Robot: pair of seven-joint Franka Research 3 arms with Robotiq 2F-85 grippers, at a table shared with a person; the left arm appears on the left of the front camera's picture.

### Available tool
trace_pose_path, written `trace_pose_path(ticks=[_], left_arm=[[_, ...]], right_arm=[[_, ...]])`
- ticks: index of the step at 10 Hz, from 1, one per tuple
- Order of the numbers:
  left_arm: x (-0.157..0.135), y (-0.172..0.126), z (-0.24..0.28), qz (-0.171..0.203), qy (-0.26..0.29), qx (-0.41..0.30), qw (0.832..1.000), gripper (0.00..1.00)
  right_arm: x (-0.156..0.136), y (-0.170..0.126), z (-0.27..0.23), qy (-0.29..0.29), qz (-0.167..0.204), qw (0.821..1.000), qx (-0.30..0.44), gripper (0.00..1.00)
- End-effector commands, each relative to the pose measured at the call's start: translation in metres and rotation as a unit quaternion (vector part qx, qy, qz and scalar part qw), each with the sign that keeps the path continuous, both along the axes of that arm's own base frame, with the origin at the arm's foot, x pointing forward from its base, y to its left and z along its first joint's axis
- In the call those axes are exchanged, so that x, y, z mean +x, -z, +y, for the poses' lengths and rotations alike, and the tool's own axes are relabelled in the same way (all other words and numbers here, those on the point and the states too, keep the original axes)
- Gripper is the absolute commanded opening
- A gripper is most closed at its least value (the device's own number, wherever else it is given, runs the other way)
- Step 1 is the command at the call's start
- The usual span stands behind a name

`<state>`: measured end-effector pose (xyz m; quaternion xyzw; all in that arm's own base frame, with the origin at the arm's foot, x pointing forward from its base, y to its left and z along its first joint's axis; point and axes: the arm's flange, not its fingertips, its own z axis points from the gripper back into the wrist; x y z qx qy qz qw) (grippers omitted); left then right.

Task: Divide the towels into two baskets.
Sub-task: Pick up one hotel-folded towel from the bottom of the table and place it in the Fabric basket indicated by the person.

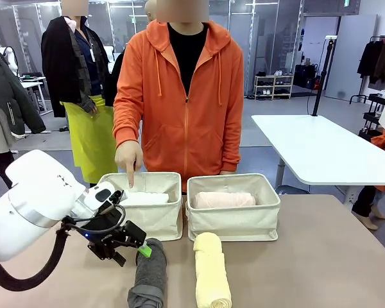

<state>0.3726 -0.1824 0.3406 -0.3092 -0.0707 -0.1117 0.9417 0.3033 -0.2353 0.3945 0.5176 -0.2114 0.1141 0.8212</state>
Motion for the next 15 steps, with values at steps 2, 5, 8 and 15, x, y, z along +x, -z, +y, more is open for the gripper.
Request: trace_pose_path(ticks=[2, 5, 8, 15], left_arm=[[-0.014, 0.015, -0.008, 0.010, -0.017, -0.032, 0.999, 1.00], [-0.011, 0.032, -0.015, 0.033, 0.001, -0.007, 0.999, 1.00], [-0.008, 0.042, -0.025, 0.031, 0.025, -0.014, 0.999, 0.98], [-0.007, 0.045, -0.025, 0.018, 0.039, -0.027, 0.999, 0.31]], right_arm=[[-0.002, -0.003, 0.001, 0.003, 0.006, 1.000, -0.003, 1.00], [-0.002, -0.003, 0.001, 0.003, 0.006, 1.000, -0.003, 1.00], [-0.002, -0.003, 0.001, 0.003, 0.006, 1.000, -0.003, 1.00], [-0.002, -0.003, 0.001, 0.003, 0.006, 1.000, -0.003, 1.00]])
